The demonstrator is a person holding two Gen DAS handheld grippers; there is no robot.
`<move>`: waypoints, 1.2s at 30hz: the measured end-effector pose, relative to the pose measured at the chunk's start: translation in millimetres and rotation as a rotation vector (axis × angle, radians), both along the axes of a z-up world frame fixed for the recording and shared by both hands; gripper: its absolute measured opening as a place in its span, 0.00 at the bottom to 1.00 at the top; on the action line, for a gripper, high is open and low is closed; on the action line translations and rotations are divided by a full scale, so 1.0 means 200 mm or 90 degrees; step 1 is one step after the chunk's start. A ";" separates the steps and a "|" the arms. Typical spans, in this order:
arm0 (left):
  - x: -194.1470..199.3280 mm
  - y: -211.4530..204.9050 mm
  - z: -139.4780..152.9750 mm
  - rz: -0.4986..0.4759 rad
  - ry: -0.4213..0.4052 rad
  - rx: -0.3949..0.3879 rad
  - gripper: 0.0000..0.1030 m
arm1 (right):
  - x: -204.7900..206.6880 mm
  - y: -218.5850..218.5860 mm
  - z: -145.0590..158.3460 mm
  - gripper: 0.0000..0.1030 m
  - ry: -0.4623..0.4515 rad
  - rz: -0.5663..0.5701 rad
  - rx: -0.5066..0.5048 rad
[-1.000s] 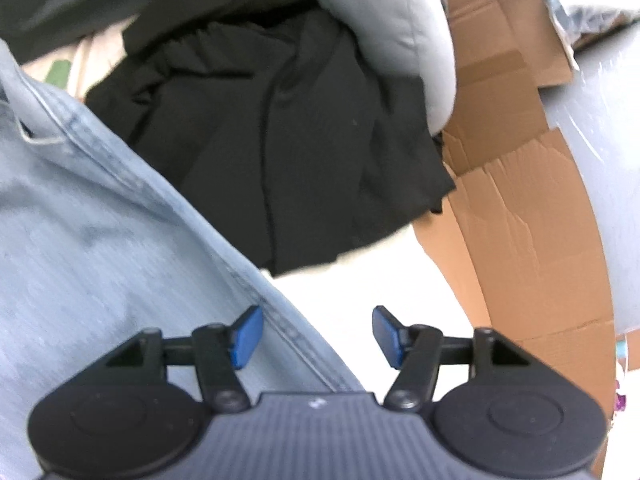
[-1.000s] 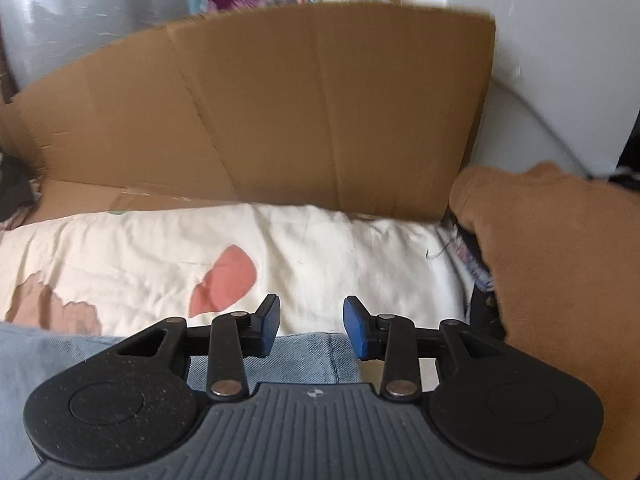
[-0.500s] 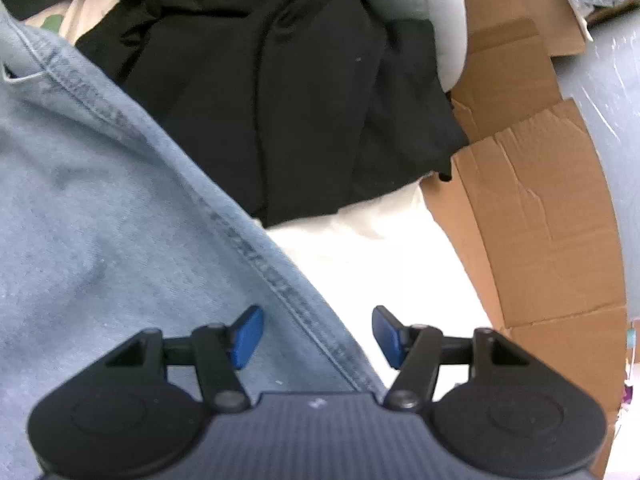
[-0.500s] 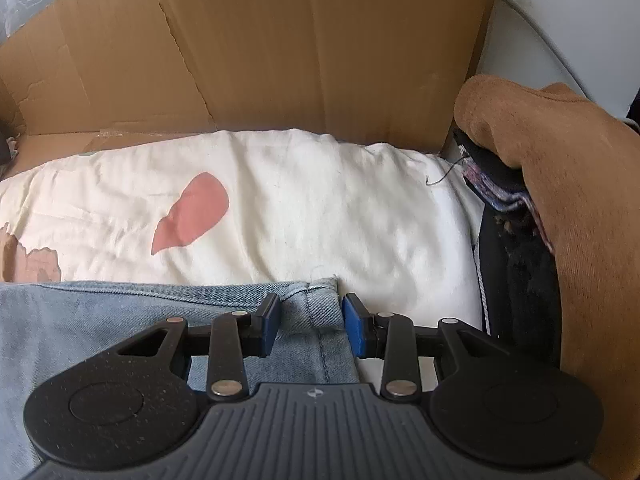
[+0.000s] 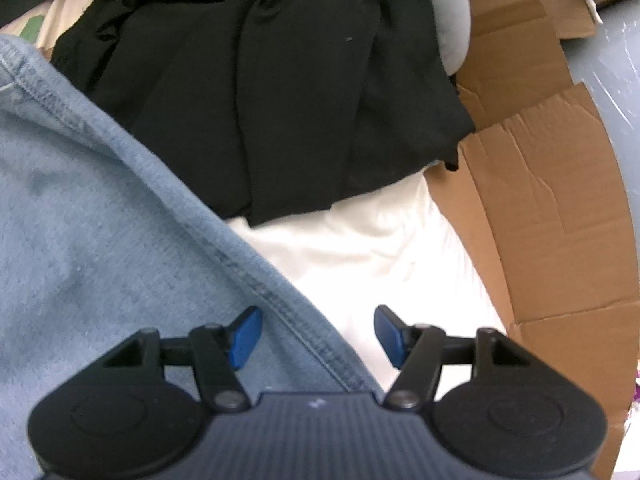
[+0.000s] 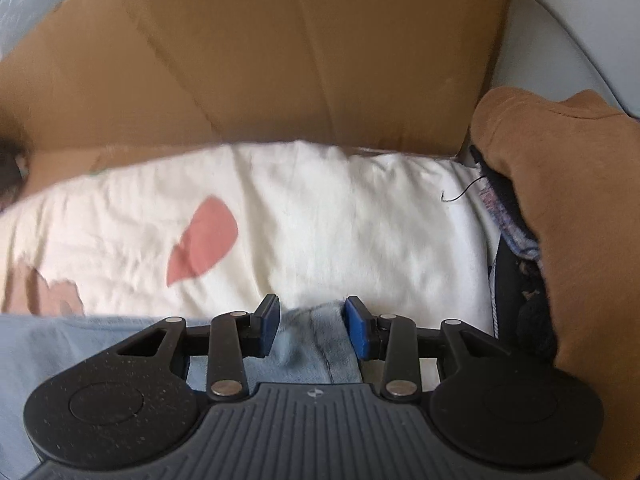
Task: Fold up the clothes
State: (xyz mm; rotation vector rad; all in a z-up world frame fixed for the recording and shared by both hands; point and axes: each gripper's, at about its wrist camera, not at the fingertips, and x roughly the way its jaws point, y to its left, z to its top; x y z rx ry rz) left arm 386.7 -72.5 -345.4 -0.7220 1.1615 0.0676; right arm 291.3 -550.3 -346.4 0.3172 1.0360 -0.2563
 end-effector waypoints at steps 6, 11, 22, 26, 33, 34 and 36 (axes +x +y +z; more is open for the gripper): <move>-0.04 -0.11 0.00 0.001 0.001 0.003 0.63 | 0.01 0.02 -0.07 0.42 0.020 0.008 -0.014; -0.07 -0.19 0.01 -0.006 -0.001 0.004 0.63 | -0.01 0.05 -0.09 0.41 0.020 0.033 -0.041; -0.14 -0.41 -0.02 -0.008 0.022 0.018 0.43 | -0.05 0.14 -0.06 0.19 0.011 0.113 -0.130; -0.18 -0.44 -0.02 0.011 0.032 0.008 0.13 | -0.06 0.17 0.01 0.18 -0.032 0.117 -0.171; -0.28 -0.56 0.04 0.014 -0.001 -0.019 0.09 | -0.08 0.22 0.13 0.17 -0.107 0.125 -0.242; -0.29 -0.58 0.05 0.018 -0.008 -0.025 0.09 | -0.09 0.22 0.14 0.17 -0.118 0.126 -0.252; -0.32 -0.62 0.07 0.025 -0.020 -0.035 0.09 | -0.09 0.24 0.17 0.17 -0.138 0.127 -0.271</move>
